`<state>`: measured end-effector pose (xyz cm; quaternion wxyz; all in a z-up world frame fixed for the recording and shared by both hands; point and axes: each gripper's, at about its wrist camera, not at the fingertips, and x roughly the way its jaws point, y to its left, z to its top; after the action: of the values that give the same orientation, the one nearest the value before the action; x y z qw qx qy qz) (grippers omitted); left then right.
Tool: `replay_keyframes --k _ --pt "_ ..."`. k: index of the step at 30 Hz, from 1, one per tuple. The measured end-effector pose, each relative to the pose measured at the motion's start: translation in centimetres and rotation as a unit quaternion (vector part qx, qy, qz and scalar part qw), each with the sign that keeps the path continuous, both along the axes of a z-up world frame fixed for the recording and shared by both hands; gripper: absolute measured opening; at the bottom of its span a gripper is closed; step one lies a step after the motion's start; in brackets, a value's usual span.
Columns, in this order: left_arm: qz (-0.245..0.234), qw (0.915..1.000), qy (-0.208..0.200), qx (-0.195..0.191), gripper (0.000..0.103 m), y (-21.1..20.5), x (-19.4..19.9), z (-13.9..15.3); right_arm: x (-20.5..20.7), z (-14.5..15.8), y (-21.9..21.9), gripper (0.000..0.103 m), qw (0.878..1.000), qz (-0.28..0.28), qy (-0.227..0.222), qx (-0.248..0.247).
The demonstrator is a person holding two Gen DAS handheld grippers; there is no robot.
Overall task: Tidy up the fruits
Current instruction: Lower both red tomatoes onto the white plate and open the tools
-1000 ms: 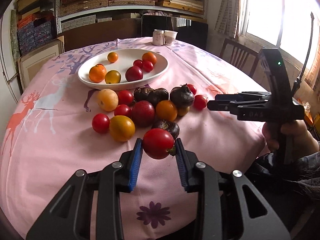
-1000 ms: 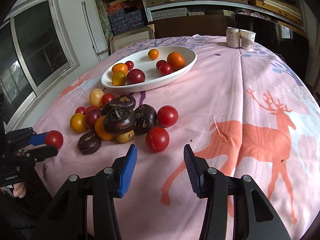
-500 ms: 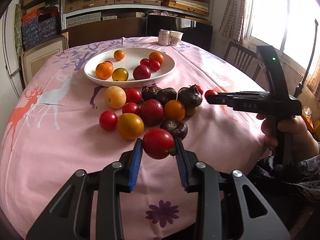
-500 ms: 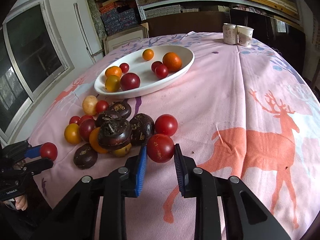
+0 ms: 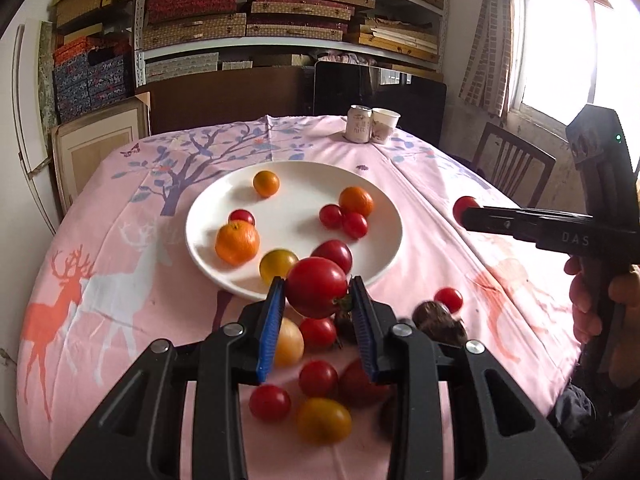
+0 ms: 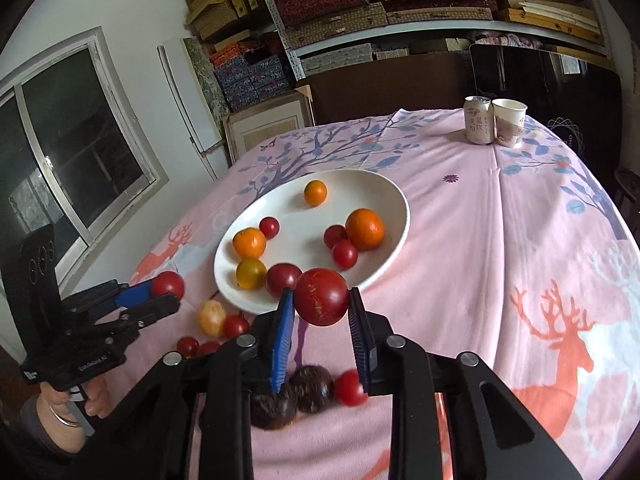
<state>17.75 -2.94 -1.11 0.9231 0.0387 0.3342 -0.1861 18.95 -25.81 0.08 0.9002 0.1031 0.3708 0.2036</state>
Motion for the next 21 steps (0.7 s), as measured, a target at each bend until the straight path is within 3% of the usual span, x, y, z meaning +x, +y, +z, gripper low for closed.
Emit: replay_keyframes --k 8,10,12,16,21 --pt "0.014 0.9989 0.037 0.026 0.034 -2.4 8.8 -1.5 7.7 0.5 3.5 0.028 1.0 0.005 0.005 -0.004" --pt "0.02 0.9984 0.043 0.031 0.043 -2.5 10.3 -1.9 9.4 0.1 3.9 0.031 1.0 0.009 0.015 0.0" --pt "0.026 0.9979 0.048 0.034 0.053 -2.3 11.2 -2.1 10.5 -0.5 4.0 0.042 0.999 0.012 0.029 0.02" --pt "0.035 0.998 0.049 0.02 0.054 -0.9 10.6 -1.8 9.3 -0.9 3.8 0.042 0.999 0.003 0.025 0.021" --pt "0.024 0.9987 0.04 0.018 0.054 1.4 5.5 -1.6 4.6 -1.1 2.8 0.042 1.0 0.008 0.007 -0.007"
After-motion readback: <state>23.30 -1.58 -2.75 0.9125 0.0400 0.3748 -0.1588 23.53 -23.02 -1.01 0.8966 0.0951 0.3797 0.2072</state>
